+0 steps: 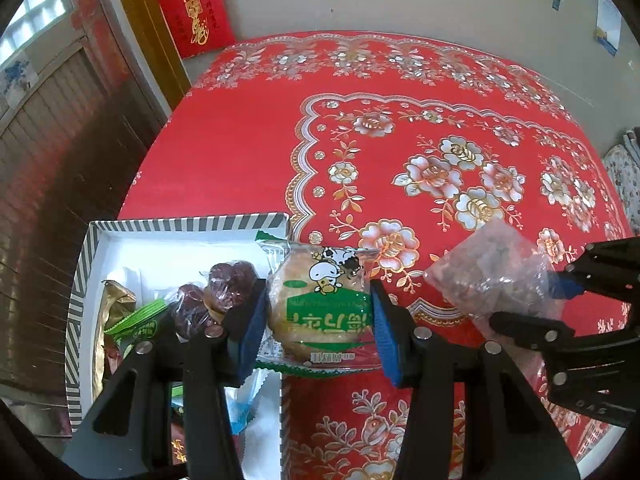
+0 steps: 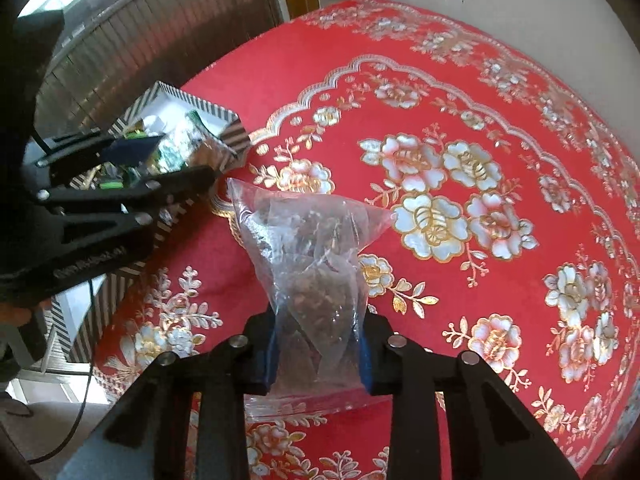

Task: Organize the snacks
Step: 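Carry the cake packet and clear bag over the striped tray with both tools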

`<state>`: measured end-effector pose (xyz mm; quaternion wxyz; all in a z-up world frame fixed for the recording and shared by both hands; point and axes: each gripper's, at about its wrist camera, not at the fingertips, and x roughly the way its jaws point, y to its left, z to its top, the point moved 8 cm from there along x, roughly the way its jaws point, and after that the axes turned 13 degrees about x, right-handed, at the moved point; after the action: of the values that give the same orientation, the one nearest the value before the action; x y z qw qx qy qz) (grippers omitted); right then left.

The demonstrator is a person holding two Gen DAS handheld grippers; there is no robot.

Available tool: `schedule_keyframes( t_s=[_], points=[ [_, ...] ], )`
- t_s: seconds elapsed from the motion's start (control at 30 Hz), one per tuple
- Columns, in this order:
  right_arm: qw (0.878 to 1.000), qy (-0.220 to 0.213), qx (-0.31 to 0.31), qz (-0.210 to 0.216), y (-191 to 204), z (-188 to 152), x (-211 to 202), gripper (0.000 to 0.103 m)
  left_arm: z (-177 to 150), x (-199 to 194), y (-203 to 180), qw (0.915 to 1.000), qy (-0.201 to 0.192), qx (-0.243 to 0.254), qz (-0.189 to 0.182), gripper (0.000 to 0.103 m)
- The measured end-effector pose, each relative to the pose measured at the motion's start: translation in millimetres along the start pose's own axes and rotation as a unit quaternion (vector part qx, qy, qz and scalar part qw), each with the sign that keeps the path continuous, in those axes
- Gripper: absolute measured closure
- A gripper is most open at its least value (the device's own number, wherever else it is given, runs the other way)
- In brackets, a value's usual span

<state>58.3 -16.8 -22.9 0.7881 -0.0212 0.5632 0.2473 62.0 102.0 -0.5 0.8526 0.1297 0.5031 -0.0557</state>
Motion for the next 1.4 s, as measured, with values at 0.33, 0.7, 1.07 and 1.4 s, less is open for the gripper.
schedule_keyframes(
  t_s=[0.33,0.7,1.07,1.4],
  points=[
    [0.999,-0.035,-0.011,0.019,25,16,-25,0.072,-6,-26,12,0.9995,-0.017,-0.013,0.024,0.052],
    [0.997,-0.037,-0.052,0.042,75,30,-18,0.072,-34,-45,51,0.9972,-0.016,-0.044,0.058,0.052],
    [0.995,-0.025,-0.083,0.054,111,36,-3,0.072,-61,-49,89,0.9935,-0.009,-0.079,0.081,0.052],
    [0.992,-0.011,-0.109,0.065,143,35,10,0.072,-82,-52,114,0.9905,-0.001,-0.098,0.096,0.052]
  ],
)
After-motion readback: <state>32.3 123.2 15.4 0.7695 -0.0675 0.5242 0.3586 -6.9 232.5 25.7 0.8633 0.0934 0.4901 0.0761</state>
